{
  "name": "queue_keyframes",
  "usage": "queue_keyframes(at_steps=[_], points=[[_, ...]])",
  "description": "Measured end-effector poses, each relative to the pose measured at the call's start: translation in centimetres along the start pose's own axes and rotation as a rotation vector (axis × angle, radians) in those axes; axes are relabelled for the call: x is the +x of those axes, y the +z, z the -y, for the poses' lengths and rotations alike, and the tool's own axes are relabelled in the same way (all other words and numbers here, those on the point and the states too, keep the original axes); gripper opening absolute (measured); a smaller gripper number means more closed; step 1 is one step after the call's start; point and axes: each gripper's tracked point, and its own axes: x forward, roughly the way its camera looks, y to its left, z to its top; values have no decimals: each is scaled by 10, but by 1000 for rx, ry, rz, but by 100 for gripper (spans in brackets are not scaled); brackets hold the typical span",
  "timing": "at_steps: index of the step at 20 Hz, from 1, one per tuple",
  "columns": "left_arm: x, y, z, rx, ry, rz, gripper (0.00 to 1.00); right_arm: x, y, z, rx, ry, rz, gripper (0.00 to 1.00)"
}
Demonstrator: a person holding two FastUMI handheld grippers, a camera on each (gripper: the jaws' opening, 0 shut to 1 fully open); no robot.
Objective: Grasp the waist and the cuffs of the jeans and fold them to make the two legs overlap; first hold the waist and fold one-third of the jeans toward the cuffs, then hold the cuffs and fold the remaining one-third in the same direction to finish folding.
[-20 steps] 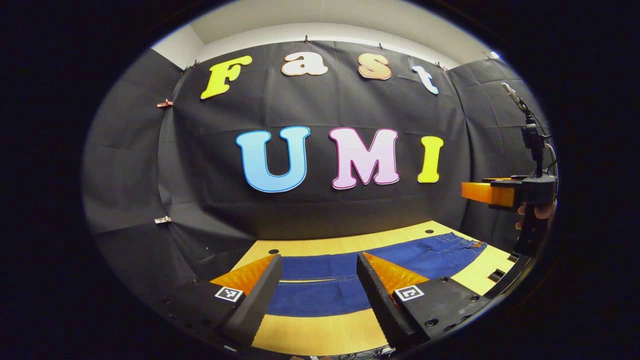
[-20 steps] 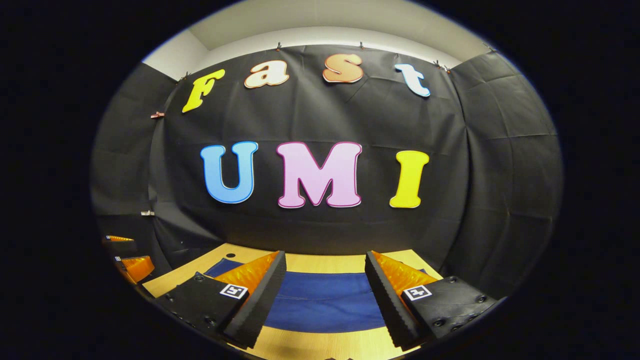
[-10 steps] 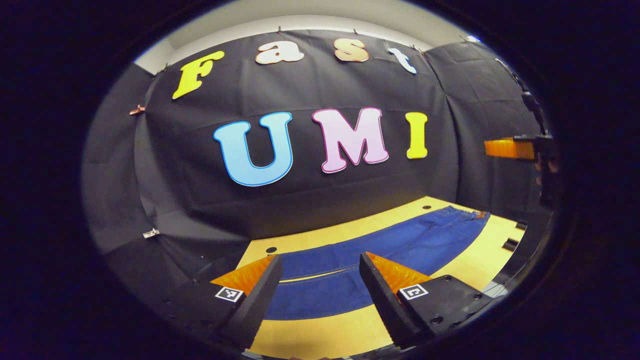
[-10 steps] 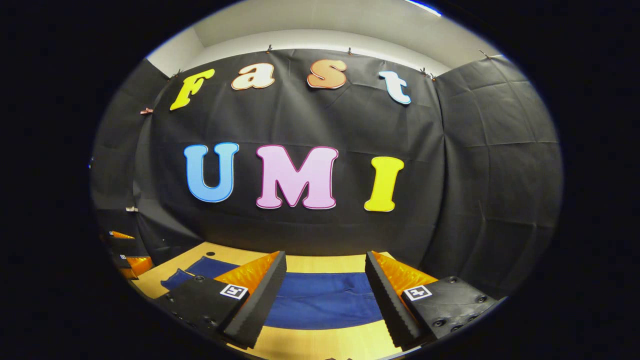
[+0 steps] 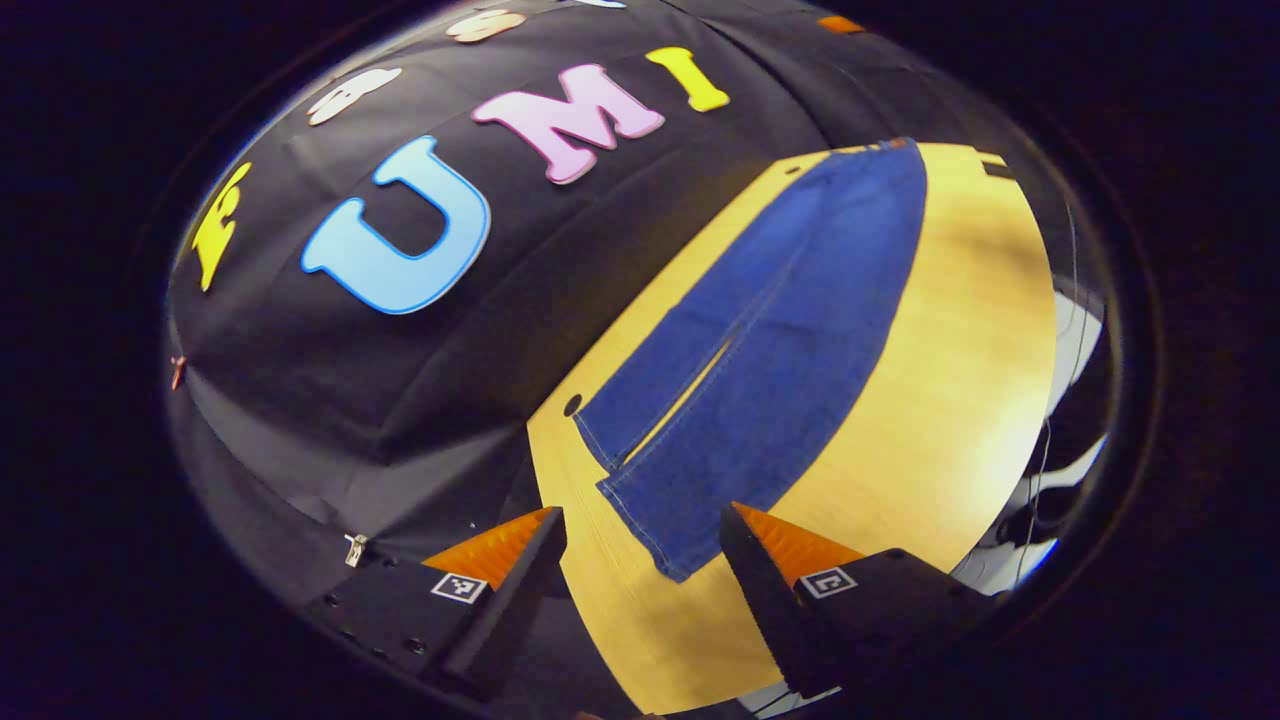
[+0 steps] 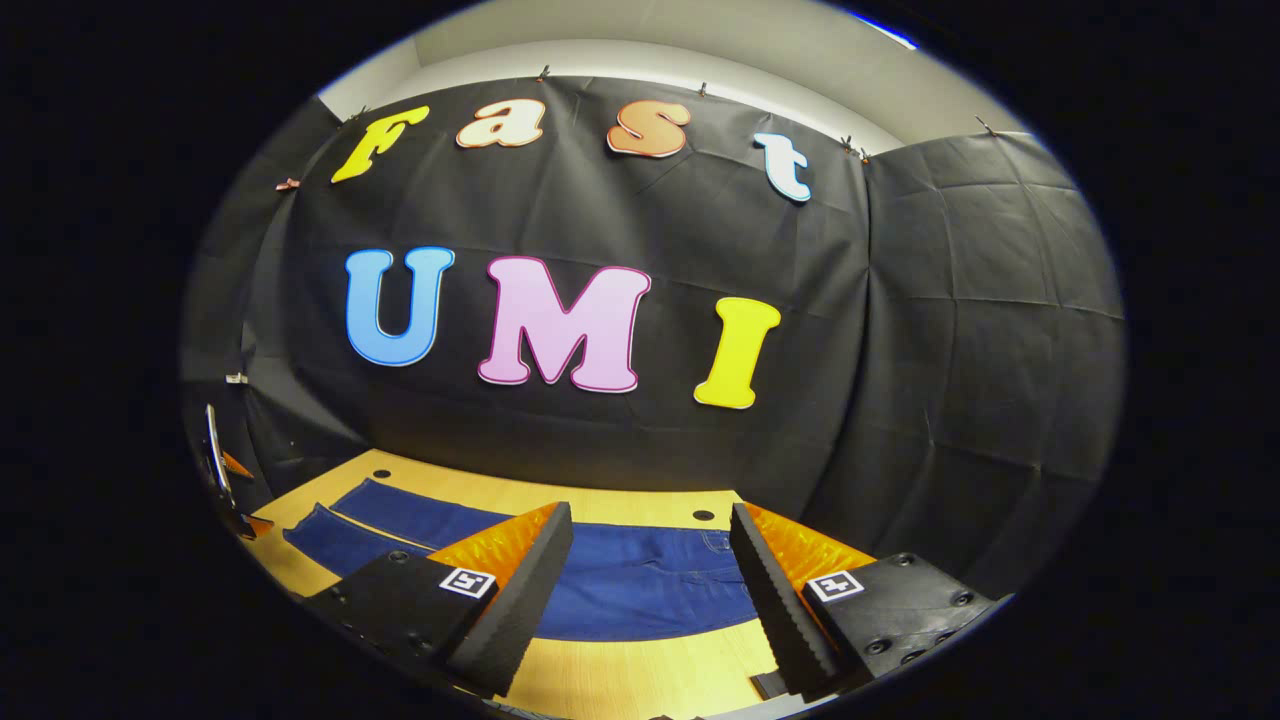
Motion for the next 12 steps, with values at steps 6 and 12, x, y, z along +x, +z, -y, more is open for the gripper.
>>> queue_keyframes(at_steps=[6, 12], points=[[54, -63, 8, 274, -129, -108, 97, -4, -15, -8, -55, 4, -51, 97], [97, -64, 9, 427, -178, -121, 94, -18, -27, -3, -79, -11, -80, 97]])
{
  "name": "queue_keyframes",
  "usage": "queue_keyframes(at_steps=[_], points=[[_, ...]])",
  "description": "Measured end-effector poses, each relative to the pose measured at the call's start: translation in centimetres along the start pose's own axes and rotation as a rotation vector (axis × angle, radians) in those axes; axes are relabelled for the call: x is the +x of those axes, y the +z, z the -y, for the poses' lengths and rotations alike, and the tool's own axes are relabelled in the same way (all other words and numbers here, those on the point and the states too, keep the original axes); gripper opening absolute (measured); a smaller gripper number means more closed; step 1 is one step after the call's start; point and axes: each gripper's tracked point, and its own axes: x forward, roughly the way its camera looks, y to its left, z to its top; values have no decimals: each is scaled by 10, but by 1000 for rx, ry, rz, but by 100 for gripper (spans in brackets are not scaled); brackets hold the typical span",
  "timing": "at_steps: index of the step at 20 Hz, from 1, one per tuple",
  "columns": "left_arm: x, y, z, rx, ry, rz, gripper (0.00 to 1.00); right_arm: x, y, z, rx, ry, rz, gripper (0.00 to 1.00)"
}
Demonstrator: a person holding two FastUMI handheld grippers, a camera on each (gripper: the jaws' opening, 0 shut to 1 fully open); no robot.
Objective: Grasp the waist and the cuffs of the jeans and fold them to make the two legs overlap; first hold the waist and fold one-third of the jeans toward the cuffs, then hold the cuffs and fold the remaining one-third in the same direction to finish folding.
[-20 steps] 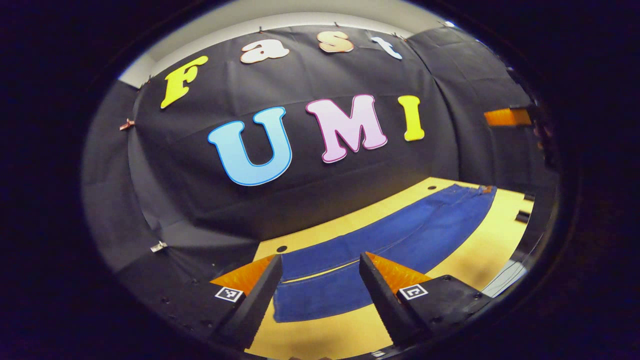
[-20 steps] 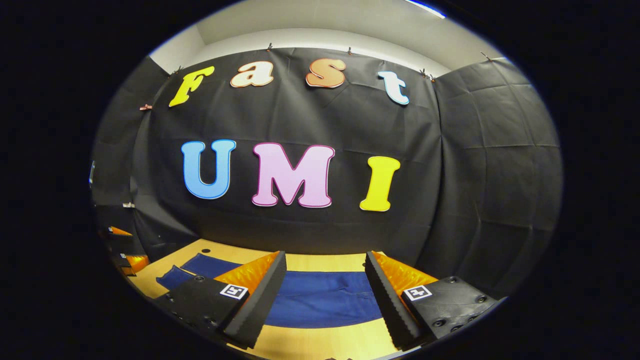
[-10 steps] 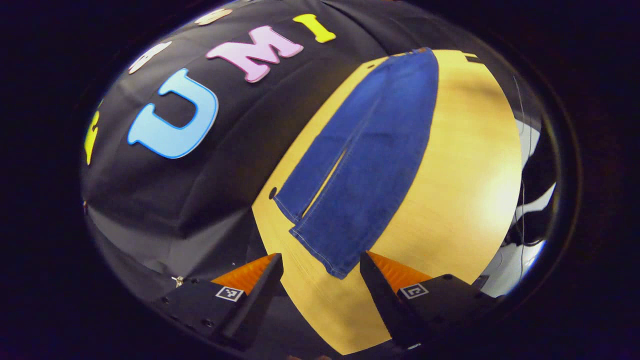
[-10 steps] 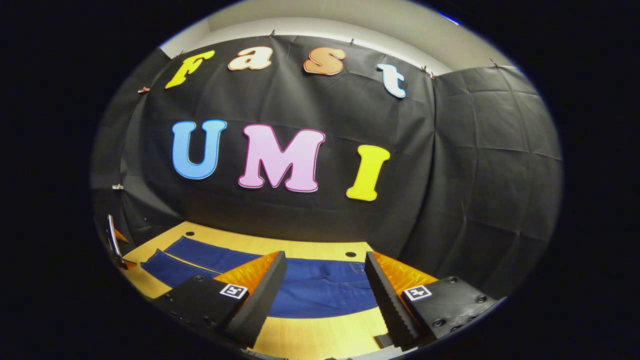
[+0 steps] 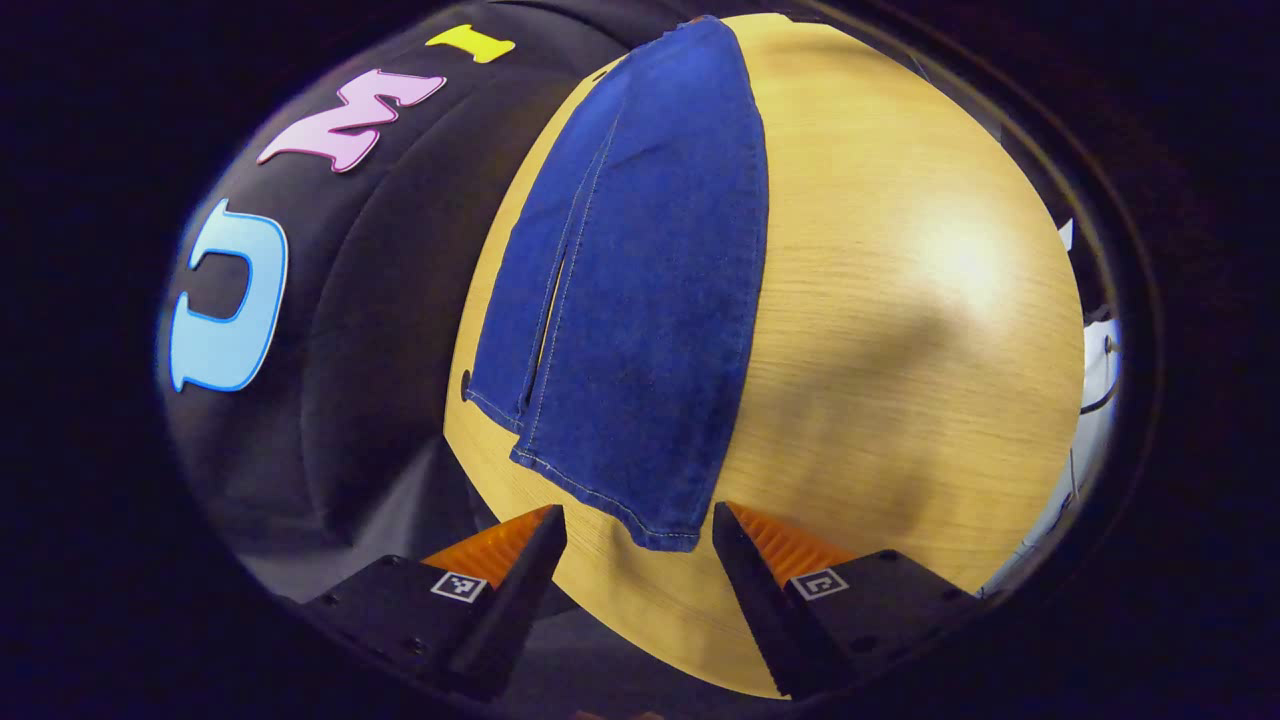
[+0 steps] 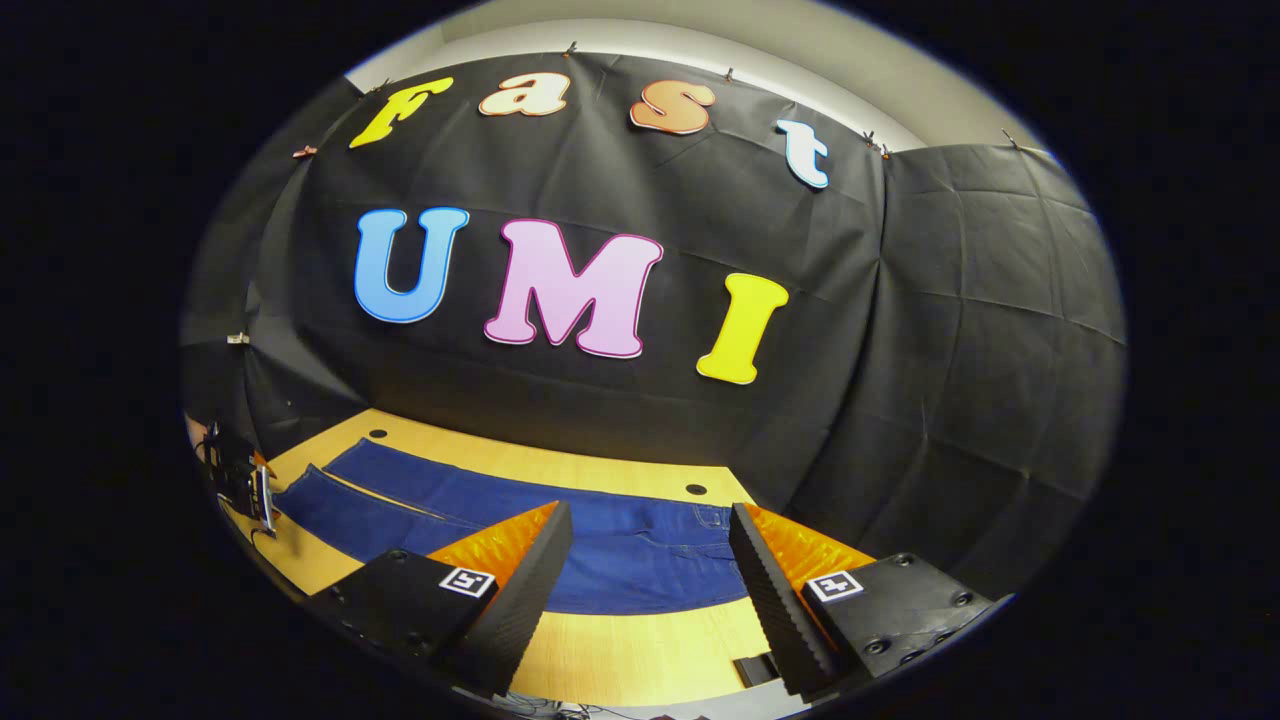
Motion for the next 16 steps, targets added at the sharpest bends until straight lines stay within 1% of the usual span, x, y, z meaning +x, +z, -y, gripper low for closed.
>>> queue_keyframes(at_steps=[2, 3, 4, 5, 6, 7, 8, 10, 11, 13, 14, 15, 16], points=[[12, -2, -4, 31, -29, -2, 95, -3, -7, 5, 4, -19, -21, 97], [15, -3, -5, 37, -51, -8, 93, -4, -9, 10, 4, -31, -27, 97], [22, -3, -8, 46, -64, -13, 89, -5, -11, 15, -5, -44, -30, 97], [26, -3, -11, 49, -77, -18, 88, -2, -12, 17, -37, -55, -28, 97], [30, -2, -13, 49, -93, -25, 80, -2, -13, 24, -88, -66, -21, 96], [33, -4, -14, 44, -107, -34, 77, -2, -13, 32, -149, -72, -14, 96], [37, -3, -16, 39, -123, -46, 70, 1, -12, 39, -208, -73, -8, 96], [41, -5, -12, 2, -177, -76, 66, 8, -15, 54, -285, -70, -6, 97], [42, -5, -11, -7, -187, -84, 63, 13, -17, 61, -307, -67, -5, 97], [45, -4, -11, -5, -185, -109, 39, 35, -26, 78, -366, -75, -15, 97], [44, -4, -10, -1, -177, -117, 40, 45, -32, 88, -405, -72, -23, 97], [45, -4, -10, 4, -165, -119, 26, 56, -40, 97, -457, -69, -33, 97], [48, -4, -10, 3, -154, -116, 20, 67, -49, 107, -515, -55, -46, 97]])
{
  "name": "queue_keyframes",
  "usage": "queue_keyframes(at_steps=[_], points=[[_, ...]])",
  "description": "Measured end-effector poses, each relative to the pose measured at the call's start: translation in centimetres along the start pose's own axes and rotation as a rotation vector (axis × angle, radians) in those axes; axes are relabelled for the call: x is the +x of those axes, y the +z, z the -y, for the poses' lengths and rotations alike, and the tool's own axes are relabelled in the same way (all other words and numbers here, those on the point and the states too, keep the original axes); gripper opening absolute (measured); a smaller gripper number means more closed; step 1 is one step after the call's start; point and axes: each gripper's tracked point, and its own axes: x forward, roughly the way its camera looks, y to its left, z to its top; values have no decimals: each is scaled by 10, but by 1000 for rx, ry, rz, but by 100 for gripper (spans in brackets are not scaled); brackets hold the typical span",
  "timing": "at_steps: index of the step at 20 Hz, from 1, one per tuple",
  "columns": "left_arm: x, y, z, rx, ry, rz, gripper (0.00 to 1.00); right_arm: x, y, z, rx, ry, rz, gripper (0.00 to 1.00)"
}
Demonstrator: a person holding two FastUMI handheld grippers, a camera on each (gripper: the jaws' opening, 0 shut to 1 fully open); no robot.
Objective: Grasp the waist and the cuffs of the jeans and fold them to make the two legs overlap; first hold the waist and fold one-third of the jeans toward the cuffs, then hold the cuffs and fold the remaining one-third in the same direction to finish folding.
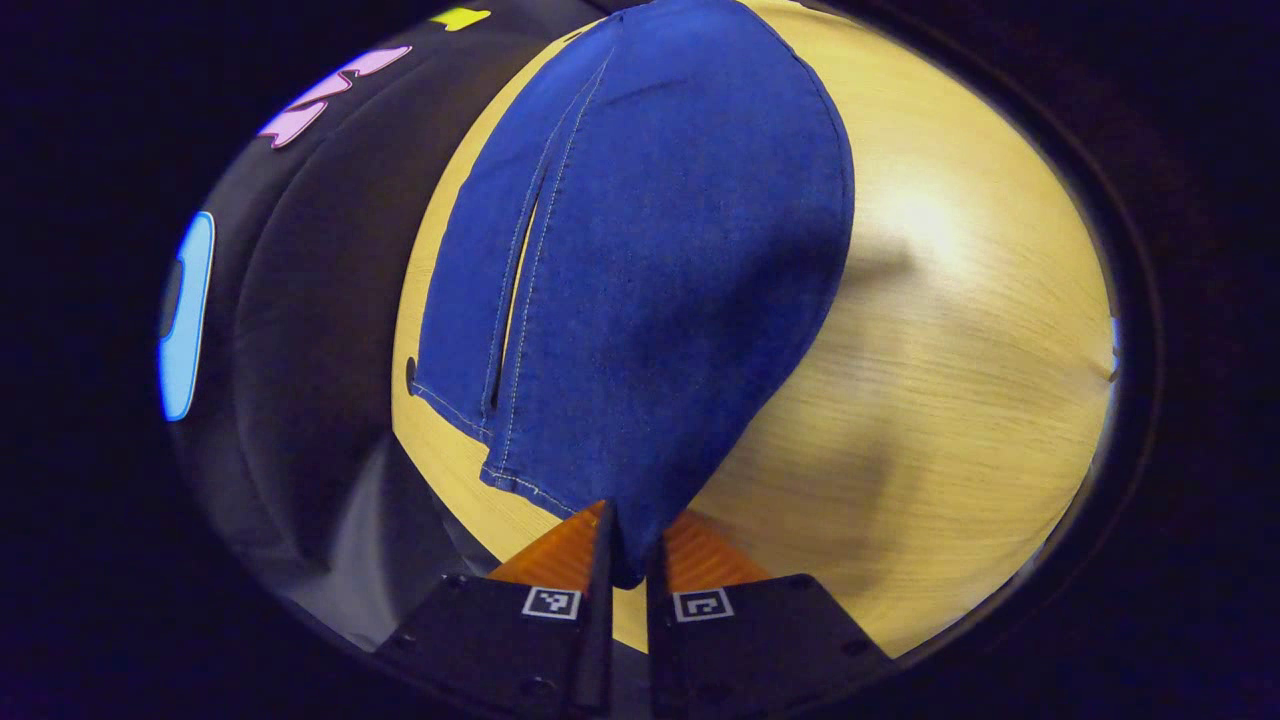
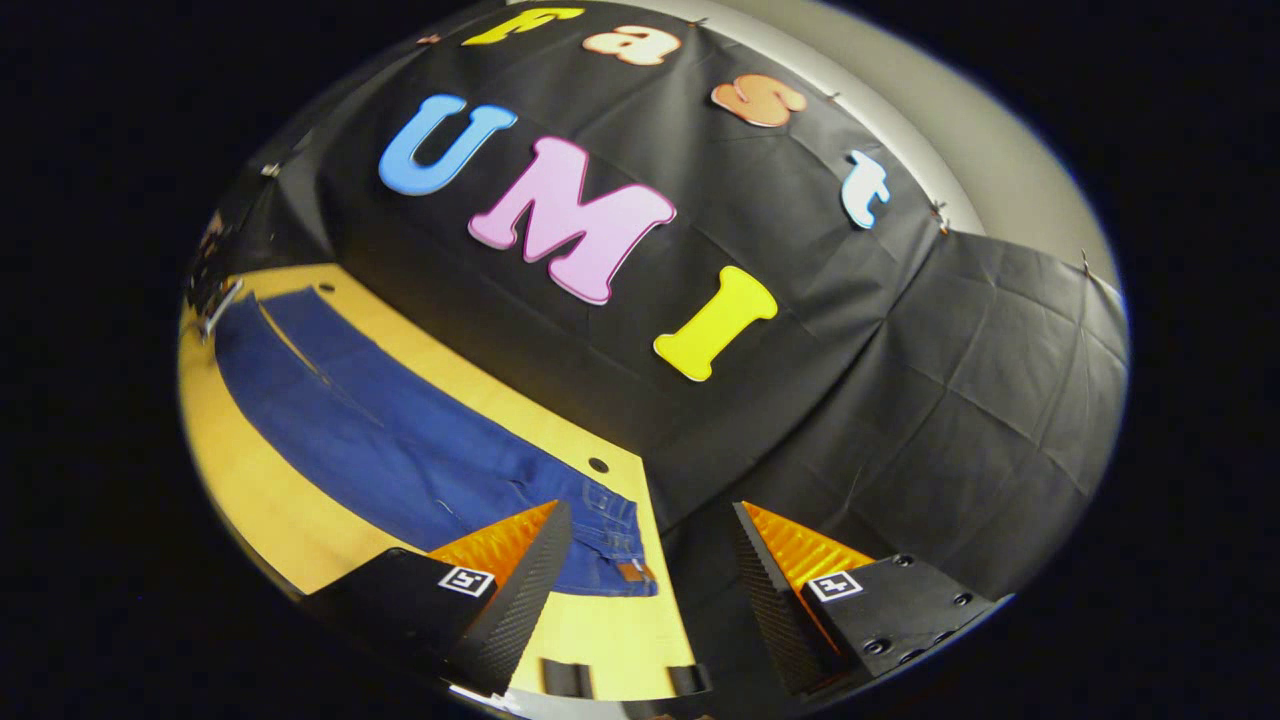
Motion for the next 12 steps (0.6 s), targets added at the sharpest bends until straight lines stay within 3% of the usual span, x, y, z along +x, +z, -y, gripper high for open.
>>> queue_keyframes(at_steps=[4, 12], points=[[-5, 6, 1, -14, 23, 12, 8, 46, -62, 0, -226, 115, -70, 97], [0, 6, -2, -27, 47, -49, 6, 125, -185, -9, -688, 419, -153, 97]])
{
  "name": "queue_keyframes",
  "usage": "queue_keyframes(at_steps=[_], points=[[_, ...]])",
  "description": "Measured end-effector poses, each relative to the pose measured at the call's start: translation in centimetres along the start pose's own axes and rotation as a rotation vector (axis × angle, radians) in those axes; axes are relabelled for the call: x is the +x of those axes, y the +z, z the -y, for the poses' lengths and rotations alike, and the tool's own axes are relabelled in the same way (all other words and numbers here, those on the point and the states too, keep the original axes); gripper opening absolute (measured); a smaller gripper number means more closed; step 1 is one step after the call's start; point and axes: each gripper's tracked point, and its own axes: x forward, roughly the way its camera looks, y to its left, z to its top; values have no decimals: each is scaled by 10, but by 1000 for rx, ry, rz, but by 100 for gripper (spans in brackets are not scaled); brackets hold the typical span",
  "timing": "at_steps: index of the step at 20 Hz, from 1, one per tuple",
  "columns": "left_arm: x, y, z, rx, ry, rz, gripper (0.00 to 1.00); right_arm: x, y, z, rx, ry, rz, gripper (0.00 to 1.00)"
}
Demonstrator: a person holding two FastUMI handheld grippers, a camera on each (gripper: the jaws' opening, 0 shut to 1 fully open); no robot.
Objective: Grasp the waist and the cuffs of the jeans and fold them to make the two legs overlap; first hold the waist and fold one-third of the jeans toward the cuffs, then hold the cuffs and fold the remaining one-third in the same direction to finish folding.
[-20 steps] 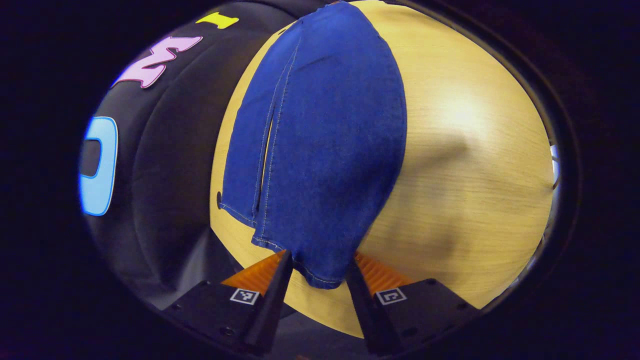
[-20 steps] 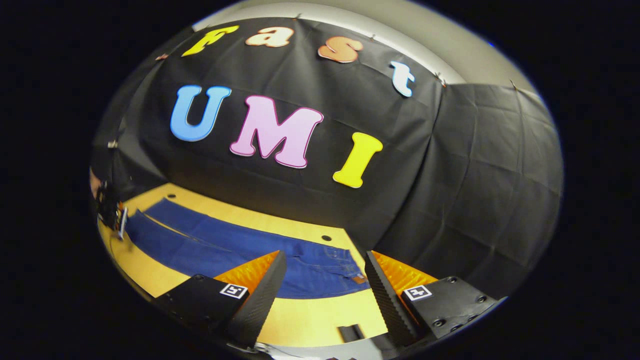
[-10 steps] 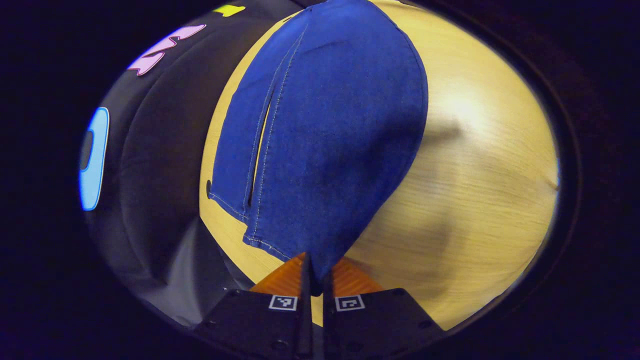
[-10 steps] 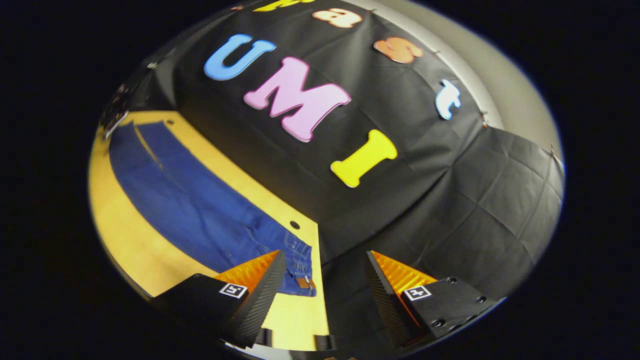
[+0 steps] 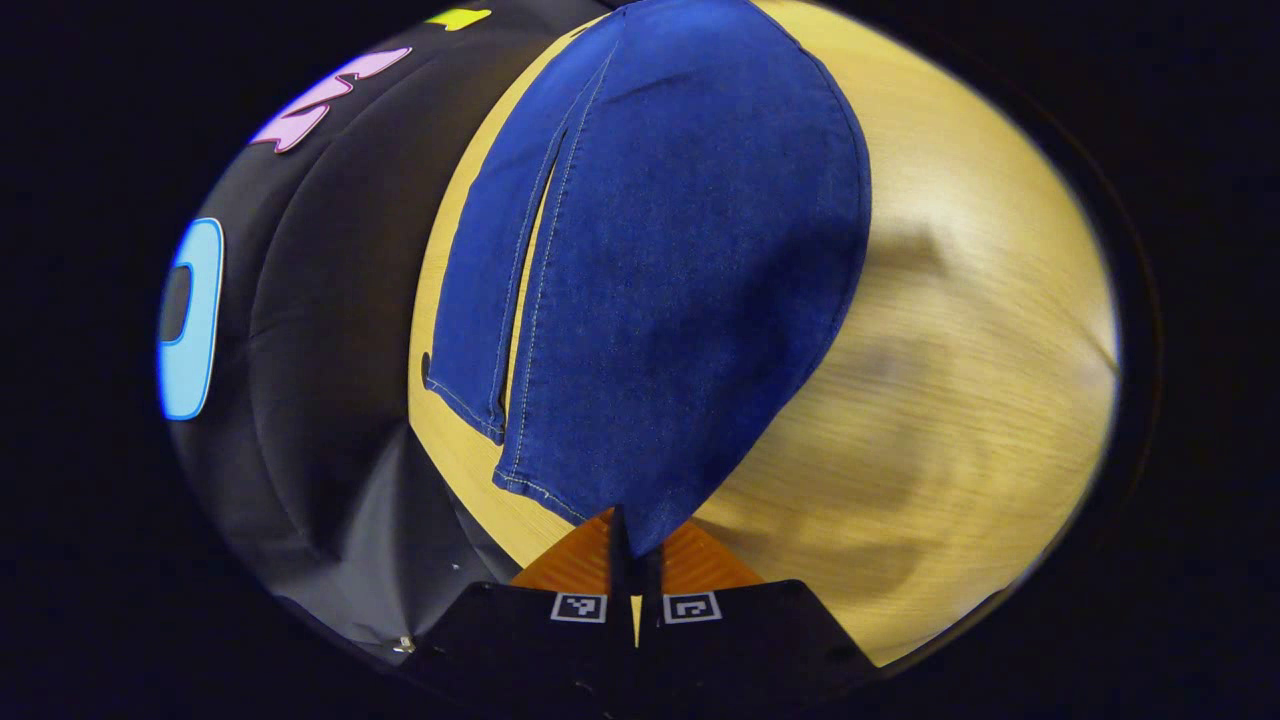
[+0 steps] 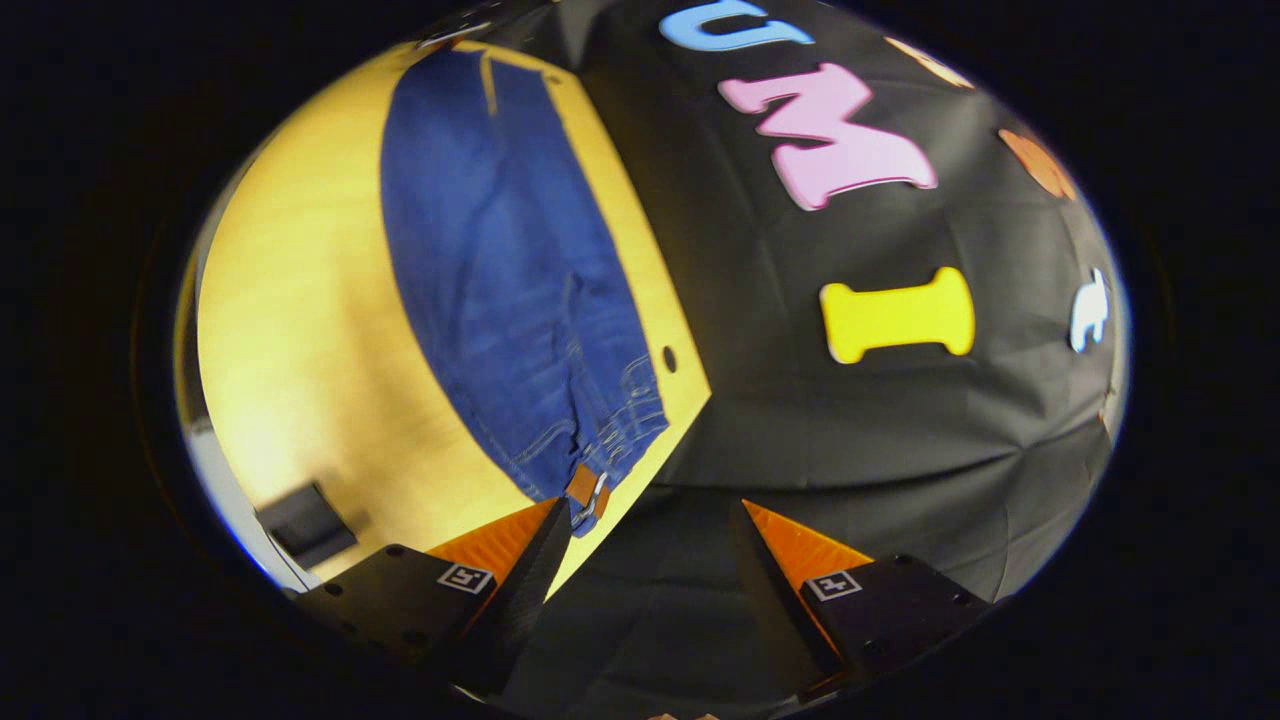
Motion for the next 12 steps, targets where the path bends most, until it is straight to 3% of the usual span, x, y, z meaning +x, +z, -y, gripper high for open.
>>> queue_keyframes(at_steps=[8, 12], points=[[2, 1, -3, -21, -25, -39, 6, 103, -79, -62, -246, 263, -80, 97], [4, 3, -6, -48, -16, -59, 6, 129, -73, -54, -256, 218, -31, 93]])
